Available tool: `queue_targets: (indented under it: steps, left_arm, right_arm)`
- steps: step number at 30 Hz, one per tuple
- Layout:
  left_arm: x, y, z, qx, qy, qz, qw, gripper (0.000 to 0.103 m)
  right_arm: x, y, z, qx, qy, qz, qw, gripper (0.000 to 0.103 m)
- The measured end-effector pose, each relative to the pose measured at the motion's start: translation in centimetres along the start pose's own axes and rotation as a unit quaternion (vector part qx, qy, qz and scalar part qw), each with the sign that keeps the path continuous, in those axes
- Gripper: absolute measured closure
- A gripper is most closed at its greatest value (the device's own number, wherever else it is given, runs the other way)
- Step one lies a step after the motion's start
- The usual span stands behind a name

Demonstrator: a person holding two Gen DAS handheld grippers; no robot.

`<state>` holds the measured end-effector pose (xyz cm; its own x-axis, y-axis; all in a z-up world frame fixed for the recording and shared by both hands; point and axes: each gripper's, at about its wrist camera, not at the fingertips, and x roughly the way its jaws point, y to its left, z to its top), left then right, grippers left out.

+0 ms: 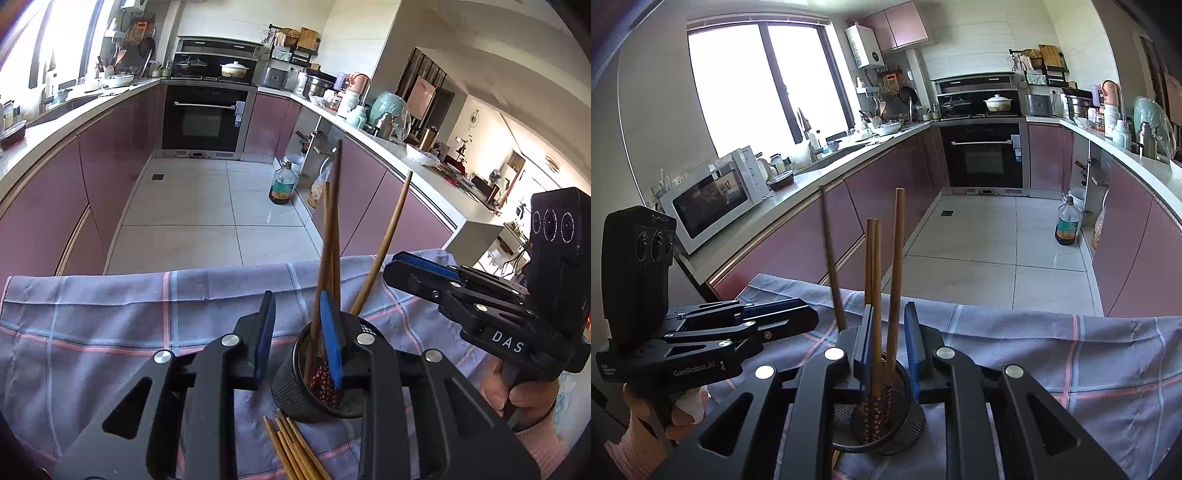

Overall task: Organize utensils
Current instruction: 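Open the left tool while the right tool releases its chopstick into the cup, then move both tools back down to the remaining chopsticks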

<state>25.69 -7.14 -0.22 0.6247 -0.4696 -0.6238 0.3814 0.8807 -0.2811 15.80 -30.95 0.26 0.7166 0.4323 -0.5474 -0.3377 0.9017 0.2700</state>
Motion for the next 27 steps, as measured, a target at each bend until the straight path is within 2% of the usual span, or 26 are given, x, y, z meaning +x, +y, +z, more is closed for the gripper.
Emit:
queue_targets:
  steps: [10,15,17,21,25,27]
  left_arm:
    - [-2.4,1.6,-2.6,-0.009,-0.041,0.041,0.9983,0.066]
    - [-4.4,1.5,-4.4,0.005,-0.058,0.063,0.9963,0.06]
    - [-5.1,1.4,-5.4,0.015,-0.06,0.075,0.9953,0.059]
    - [-6.2,1.3,-9.0,0.034,-0.043,0.087,0.9948,0.056]
    - [-5.5,0.9,-12.3,0.047,-0.004,0.093,0.9945,0.056]
    - [-4.6,0.9,-14.2,0.048,0.022,0.085,0.995,0.056]
  right_arm:
    - [-2.4,0.2,-1.3,-0.007,-0.024,0.002,1.0,0.079]
    - [-4.2,1.4,-2.2,-0.022,-0.034,0.023,0.999,0.078]
    - [-4.9,2.1,-3.0,-0.038,-0.031,0.035,0.998,0.072]
    - [-5.9,3.3,-5.4,-0.063,-0.009,0.059,0.996,0.069]
    - [-4.7,4.1,-8.7,-0.071,0.042,0.074,0.994,0.069]
    - [-3.7,4.3,-10.3,-0.069,0.068,0.073,0.993,0.069]
